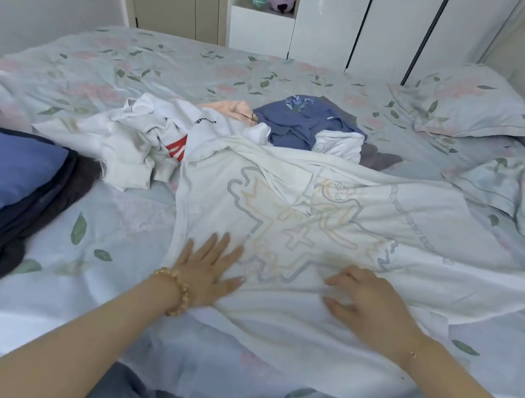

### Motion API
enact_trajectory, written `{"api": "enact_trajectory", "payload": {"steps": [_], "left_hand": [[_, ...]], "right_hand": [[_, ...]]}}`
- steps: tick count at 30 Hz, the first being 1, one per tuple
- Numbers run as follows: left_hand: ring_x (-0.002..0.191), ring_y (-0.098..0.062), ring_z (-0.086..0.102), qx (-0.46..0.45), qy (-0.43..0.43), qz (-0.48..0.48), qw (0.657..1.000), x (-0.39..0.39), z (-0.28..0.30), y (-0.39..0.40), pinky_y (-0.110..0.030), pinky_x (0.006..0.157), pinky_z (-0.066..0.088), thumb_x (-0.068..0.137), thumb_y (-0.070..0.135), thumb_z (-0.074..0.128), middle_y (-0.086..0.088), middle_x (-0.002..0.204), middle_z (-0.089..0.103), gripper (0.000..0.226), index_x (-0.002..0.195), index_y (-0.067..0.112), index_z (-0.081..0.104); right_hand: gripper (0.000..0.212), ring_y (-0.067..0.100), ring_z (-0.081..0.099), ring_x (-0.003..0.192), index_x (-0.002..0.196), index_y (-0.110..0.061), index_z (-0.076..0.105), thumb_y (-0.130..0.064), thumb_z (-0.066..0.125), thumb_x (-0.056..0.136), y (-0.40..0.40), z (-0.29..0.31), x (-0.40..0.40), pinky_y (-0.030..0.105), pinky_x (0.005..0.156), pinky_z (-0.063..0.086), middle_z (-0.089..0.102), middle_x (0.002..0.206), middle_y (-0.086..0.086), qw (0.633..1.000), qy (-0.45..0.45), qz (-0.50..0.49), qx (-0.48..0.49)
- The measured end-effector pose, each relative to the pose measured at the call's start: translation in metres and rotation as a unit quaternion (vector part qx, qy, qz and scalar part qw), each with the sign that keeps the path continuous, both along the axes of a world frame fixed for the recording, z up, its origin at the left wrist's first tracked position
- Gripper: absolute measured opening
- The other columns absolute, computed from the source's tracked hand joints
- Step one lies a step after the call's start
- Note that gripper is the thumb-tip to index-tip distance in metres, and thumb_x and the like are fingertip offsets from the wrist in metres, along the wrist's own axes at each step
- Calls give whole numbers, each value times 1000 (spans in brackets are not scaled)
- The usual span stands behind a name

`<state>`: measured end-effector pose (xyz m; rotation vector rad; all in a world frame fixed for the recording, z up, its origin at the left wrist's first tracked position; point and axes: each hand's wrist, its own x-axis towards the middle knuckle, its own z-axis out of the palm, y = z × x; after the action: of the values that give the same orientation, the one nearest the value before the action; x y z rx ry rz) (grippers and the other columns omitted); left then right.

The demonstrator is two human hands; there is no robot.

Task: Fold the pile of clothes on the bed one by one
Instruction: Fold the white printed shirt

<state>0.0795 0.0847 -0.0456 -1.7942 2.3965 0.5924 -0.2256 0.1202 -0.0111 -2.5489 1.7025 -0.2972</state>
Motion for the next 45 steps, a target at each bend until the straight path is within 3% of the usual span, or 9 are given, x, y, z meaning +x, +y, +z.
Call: {"api": "enact_trajectory", "payload": {"steps": [5, 11, 14, 19, 23, 29, 35, 39, 45], "left_hand": [[140, -9, -30, -45, -24, -23, 998, 12, -10, 4, -36, 115, -18, 51, 90, -24, 16, 153, -32, 102, 143, 48, -22], [146, -19, 20, -175, 23, -32, 984, -19, 14, 25, -49, 118, 11, 95, 54, 29, 4, 160, 14, 64, 151, 26, 21], [113, -17, 53, -224, 210, -174, 936, -60, 34, 51, -40, 95, 45, 85, 59, 46, 6, 130, 51, 51, 123, 25, 54], [116, -15, 37, -218, 37, -329, 918, -112, -1, 77, -33, 97, 34, 64, 63, 72, 5, 132, 36, 88, 139, 35, 35], [87, -16, 53, -277, 129, -331, 893, -124, 4, 72, -33, 74, 49, 85, 47, 58, 7, 107, 55, 29, 106, 27, 64], [78, -3, 54, -64, 254, -274, 925, -134, 33, 96, -15, 70, 40, 98, 26, 50, 13, 86, 62, 19, 92, 17, 65], [83, -6, 50, -140, 239, -222, 935, -161, 28, 93, -22, 74, 44, 96, 42, 47, 11, 91, 54, 22, 93, 24, 59], [86, -12, 51, -128, 197, -110, 966, -214, 27, 73, -30, 81, 46, 89, 59, 48, 5, 98, 50, 41, 95, 19, 57], [92, -24, 51, -120, 25, -68, 990, -261, 12, 62, -33, 77, 44, 88, 55, 51, -5, 107, 44, 47, 104, 11, 48]], "right_hand": [[59, 15, 55, 77, 80, -24, 59, -75, 31, 76, 13, -5, -35, 28, 62, 39, 52, 80, -9, 998, 40, -43, -25], [60, 24, 53, 76, 87, -14, 59, -72, 46, 76, 44, -7, -64, 34, 59, 44, 52, 84, 0, 978, -12, -150, -148], [58, 22, 56, 87, 105, -17, 50, -66, 63, 76, 62, 1, -79, 39, 71, 51, 52, 98, -2, 934, -190, -301, 3], [26, 13, 60, 67, 90, -13, 69, -38, 71, 85, 79, 13, -97, 20, 65, 52, 67, 80, 4, 827, -427, -271, 247], [17, 21, 67, 87, 83, -17, 77, -28, 66, 90, 91, 21, -103, 27, 81, 51, 75, 95, 9, 784, -516, -183, 293], [25, 20, 66, 71, 85, -7, 78, -31, 71, 84, 108, 25, -126, 27, 73, 55, 71, 87, 20, 763, -440, -97, 464], [36, 22, 69, 80, 105, 3, 69, -29, 61, 91, 98, 16, -140, 33, 80, 57, 72, 105, 19, 754, -433, -210, 447], [27, 27, 69, 79, 111, 8, 60, -13, 57, 95, 68, 4, -170, 32, 70, 61, 66, 111, 24, 615, -656, -381, 215], [40, 31, 65, 104, 124, 5, 50, -18, 60, 93, 32, -6, -194, 41, 86, 56, 61, 120, 21, 389, -825, -327, 246]]}}
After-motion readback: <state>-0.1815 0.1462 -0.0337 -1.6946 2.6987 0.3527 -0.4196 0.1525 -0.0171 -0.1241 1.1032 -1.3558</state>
